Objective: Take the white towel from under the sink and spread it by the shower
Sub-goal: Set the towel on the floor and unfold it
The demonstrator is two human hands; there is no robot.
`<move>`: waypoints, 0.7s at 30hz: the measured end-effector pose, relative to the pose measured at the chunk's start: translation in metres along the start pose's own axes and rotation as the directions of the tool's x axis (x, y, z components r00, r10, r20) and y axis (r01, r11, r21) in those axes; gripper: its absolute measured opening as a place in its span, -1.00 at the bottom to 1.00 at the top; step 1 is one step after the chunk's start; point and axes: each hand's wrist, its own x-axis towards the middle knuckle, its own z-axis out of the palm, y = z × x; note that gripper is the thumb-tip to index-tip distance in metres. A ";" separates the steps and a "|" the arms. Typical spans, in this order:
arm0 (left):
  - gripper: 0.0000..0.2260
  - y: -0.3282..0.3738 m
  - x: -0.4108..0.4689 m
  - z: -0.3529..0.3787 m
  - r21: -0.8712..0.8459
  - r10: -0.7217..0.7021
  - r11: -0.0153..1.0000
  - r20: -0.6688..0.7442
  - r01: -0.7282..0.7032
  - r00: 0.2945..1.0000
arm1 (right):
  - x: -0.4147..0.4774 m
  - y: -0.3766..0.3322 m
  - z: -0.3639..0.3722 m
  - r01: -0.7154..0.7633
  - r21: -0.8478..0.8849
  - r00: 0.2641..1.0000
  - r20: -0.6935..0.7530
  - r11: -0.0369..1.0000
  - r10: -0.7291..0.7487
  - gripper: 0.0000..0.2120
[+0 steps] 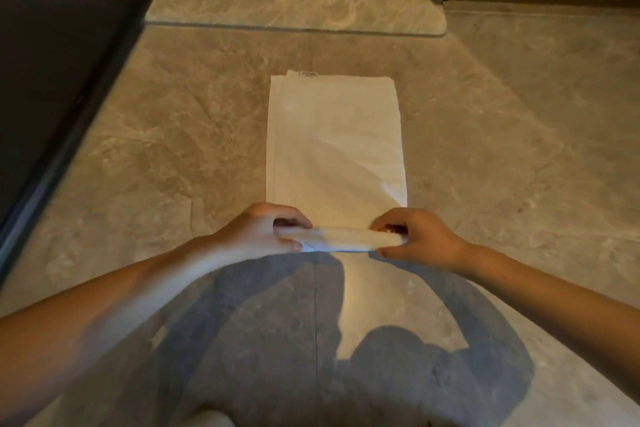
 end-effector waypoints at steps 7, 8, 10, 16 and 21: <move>-0.65 0.027 0.021 -0.014 0.346 0.262 0.919 -0.182 -0.188 0.948 | 0.019 -0.029 -0.001 0.115 -0.032 0.956 -0.268 0.993 -0.120 -0.62; -0.53 0.030 0.028 -0.011 0.461 0.278 0.870 -0.170 -0.173 0.946 | 0.026 -0.031 0.000 0.103 -0.102 0.941 -0.312 0.989 -0.130 -0.55; -0.35 0.031 0.034 0.001 0.650 0.220 0.751 -0.083 -0.115 0.972 | 0.032 -0.034 0.007 0.037 -0.211 0.949 -0.298 0.977 -0.101 -0.42; -0.22 0.017 0.048 0.022 0.748 0.160 0.659 -0.043 -0.074 0.986 | 0.043 -0.018 0.036 -0.054 -0.454 0.981 -0.190 0.889 -0.038 -0.31; -0.22 0.004 0.049 0.034 0.740 0.170 0.669 -0.053 -0.076 0.984 | 0.046 -0.008 0.055 -0.075 -0.563 0.989 -0.150 0.823 -0.013 -0.30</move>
